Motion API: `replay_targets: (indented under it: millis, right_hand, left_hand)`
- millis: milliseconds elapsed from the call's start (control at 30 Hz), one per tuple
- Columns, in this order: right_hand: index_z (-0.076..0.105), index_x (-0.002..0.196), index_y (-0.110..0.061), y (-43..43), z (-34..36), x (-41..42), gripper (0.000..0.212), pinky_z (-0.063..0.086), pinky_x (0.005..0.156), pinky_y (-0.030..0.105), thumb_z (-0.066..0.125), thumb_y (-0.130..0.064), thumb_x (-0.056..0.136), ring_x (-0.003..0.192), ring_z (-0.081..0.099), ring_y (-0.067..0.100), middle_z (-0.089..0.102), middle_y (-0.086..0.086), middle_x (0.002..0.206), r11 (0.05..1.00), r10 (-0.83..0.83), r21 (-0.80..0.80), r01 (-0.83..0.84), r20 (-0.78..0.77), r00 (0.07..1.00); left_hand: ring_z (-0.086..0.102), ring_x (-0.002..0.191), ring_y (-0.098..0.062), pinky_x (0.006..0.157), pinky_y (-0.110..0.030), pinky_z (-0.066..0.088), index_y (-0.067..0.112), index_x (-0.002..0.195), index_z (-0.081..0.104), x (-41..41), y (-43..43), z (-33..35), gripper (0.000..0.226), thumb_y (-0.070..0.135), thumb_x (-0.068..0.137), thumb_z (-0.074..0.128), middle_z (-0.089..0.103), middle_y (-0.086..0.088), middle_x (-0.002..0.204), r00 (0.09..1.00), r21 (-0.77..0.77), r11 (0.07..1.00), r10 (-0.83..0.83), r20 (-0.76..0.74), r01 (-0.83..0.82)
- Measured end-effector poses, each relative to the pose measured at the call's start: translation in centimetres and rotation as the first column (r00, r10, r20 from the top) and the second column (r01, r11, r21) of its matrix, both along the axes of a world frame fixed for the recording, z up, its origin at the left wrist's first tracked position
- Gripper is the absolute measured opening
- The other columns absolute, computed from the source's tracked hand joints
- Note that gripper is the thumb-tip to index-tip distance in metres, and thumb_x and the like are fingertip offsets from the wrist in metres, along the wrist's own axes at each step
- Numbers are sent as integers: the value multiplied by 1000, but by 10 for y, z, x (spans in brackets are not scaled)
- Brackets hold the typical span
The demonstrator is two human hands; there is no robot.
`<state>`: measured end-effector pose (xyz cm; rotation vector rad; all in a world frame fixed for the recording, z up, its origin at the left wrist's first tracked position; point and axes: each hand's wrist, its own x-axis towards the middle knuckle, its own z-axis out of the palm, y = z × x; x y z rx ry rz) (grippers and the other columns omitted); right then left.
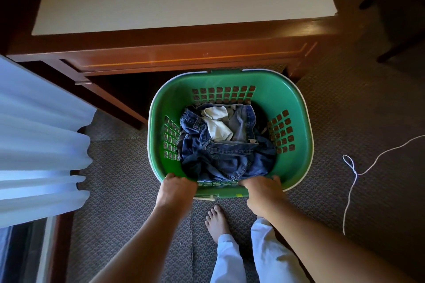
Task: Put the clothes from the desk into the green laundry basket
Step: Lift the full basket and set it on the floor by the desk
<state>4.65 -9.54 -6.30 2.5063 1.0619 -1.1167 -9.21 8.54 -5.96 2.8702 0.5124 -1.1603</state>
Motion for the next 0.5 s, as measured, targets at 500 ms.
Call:
replay_targets:
  millis: [500]
  right_hand:
    - [30,155,-28,-25,-2,-17,83,19,121,48,59,-43,79,144,36,19,41,-6,156,963,35,269,0,-127,991]
  left_hand:
    - [39,146,-15,128,-50,7,32,157,30,-19,-41,13,80,70,89,51,49,7,153,958,-325,930,233,168,-169]
